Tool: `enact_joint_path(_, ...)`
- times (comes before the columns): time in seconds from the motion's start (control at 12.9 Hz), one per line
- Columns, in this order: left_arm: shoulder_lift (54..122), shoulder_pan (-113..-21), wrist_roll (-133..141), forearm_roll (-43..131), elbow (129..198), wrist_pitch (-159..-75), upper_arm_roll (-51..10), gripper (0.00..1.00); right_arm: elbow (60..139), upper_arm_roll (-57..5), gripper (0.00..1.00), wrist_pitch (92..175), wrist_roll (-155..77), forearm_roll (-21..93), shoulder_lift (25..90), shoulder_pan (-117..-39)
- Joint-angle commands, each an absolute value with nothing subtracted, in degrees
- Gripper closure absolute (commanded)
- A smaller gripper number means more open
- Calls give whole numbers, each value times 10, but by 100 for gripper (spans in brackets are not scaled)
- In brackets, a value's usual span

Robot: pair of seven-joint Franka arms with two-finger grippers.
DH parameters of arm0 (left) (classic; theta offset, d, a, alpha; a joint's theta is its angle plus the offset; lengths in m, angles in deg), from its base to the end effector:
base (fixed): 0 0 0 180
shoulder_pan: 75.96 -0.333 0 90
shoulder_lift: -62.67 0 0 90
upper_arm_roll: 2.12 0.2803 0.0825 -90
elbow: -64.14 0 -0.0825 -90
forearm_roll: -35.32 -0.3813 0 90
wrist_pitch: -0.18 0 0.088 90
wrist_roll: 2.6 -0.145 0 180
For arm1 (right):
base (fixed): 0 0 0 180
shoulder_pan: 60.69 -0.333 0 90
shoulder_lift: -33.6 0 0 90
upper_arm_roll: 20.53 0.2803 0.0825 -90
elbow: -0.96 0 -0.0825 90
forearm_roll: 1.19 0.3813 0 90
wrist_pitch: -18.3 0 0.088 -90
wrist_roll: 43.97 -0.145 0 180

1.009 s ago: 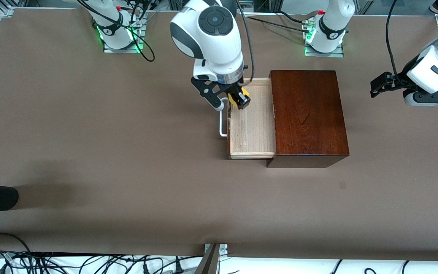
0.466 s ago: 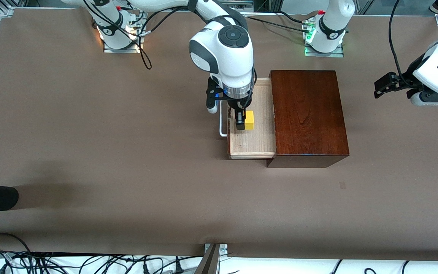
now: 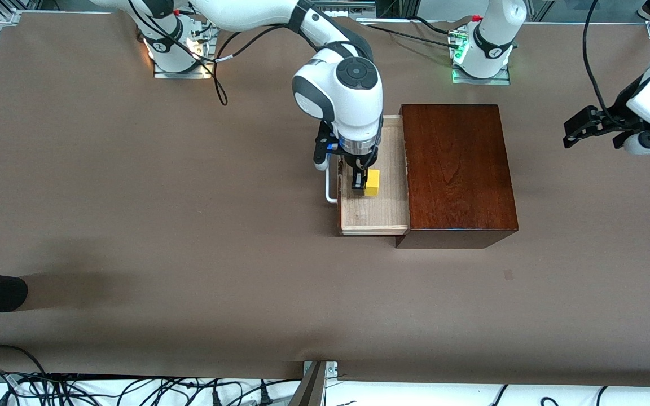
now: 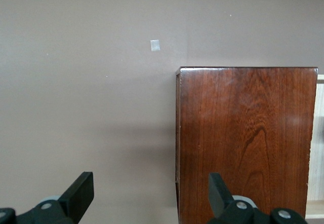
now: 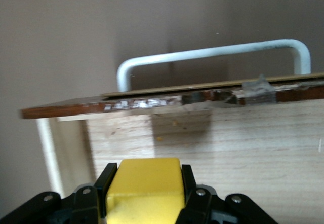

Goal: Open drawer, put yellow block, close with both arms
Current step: 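Lower the yellow cube into the open drawer and open the right gripper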

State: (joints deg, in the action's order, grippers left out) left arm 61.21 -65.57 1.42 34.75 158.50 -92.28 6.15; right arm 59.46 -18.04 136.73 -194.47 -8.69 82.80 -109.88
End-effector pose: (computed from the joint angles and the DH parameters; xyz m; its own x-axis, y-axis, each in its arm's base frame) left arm 0.5470 -0.0181 0.5326 0.9994 0.0327 -0.0075 0.0326 -0.9994 -0.0068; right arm 0.4929 0.5892 0.2910 -0.1096 -0.9872 -0.1156 -0.9769 0.1284 -0.1708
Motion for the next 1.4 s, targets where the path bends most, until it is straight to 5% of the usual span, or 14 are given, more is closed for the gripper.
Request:
enact_joint_path(0.0, 627, -666, 2, 358, 1566, -920, 60, 0, 574, -182, 98, 1368, -1952, -90, 850, -1112)
enact_joint_path(0.54, 630, -666, 3, 357, 1565, -920, 60, 0, 577, -173, 89, 1360, -1947, -79, 867, -1116)
enact_joint_path(0.62, 630, -666, 3, 358, 1565, -920, 60, 0, 577, -173, 55, 1360, -1947, -79, 869, -1116)
enact_joint_path(0.7, 630, -666, 3, 358, 1565, -920, 60, 0, 577, -173, 1, 1360, -1940, -79, 869, -1116)
enact_joint_path(1.32, 633, -666, 2, 362, 1563, -920, 60, 0, 577, -172, 0, 1359, -1937, -77, 866, -1114)
